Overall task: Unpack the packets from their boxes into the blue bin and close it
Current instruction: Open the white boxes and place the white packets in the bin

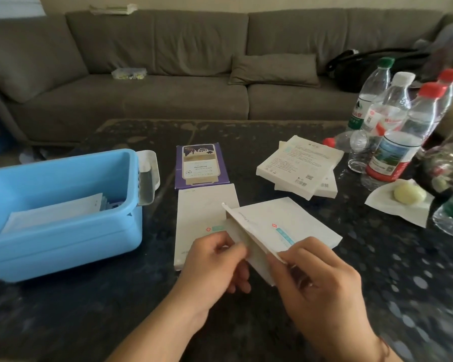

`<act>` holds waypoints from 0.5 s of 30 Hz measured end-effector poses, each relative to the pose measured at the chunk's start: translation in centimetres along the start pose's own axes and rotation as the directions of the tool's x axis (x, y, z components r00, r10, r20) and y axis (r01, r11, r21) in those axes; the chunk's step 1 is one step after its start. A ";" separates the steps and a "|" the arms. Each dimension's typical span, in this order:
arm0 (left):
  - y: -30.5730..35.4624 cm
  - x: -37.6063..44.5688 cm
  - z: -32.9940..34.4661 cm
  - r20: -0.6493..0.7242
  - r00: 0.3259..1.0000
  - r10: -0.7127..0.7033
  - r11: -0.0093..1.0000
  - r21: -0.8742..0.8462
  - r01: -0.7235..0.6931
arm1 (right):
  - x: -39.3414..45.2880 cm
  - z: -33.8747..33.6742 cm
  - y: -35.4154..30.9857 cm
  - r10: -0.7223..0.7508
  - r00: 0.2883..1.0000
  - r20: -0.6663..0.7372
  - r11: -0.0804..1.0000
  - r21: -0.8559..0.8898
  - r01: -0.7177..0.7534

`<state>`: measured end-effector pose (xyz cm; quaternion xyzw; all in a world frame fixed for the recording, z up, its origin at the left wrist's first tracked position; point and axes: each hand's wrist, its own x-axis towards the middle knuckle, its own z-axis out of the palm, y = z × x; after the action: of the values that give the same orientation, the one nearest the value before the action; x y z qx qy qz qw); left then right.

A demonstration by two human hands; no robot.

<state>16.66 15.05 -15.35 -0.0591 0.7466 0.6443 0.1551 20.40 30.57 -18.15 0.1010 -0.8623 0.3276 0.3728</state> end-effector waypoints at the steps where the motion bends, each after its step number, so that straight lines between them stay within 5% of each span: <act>1: 0.0 -0.2 -0.8 0.015 1.000 -0.026 0.998 -0.057 0.027 | -0.1 0.0 0.1 0.014 1.000 0.007 1.000 -0.006 -0.014; 7: -0.8 -2.1 -6.8 0.188 0.972 -0.144 0.794 -0.564 0.227 | -0.3 0.3 -0.1 -0.018 0.989 0.149 0.975 -0.215 0.050; 11: -1.1 -3.9 -10.5 0.162 0.981 -0.110 0.757 -0.626 0.188 | -0.3 0.8 -1.2 -0.091 0.953 0.290 0.896 -0.395 0.205; 15: -1.0 -5.2 -13.8 0.083 0.993 -0.081 0.735 -0.668 0.116 | 0.8 0.3 -5.0 -0.030 0.969 0.245 0.922 -0.367 0.121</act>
<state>19.75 0.75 -13.00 -0.1346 0.4564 0.8619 0.1753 21.78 26.56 -15.27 0.0985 -0.9426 0.1258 0.2931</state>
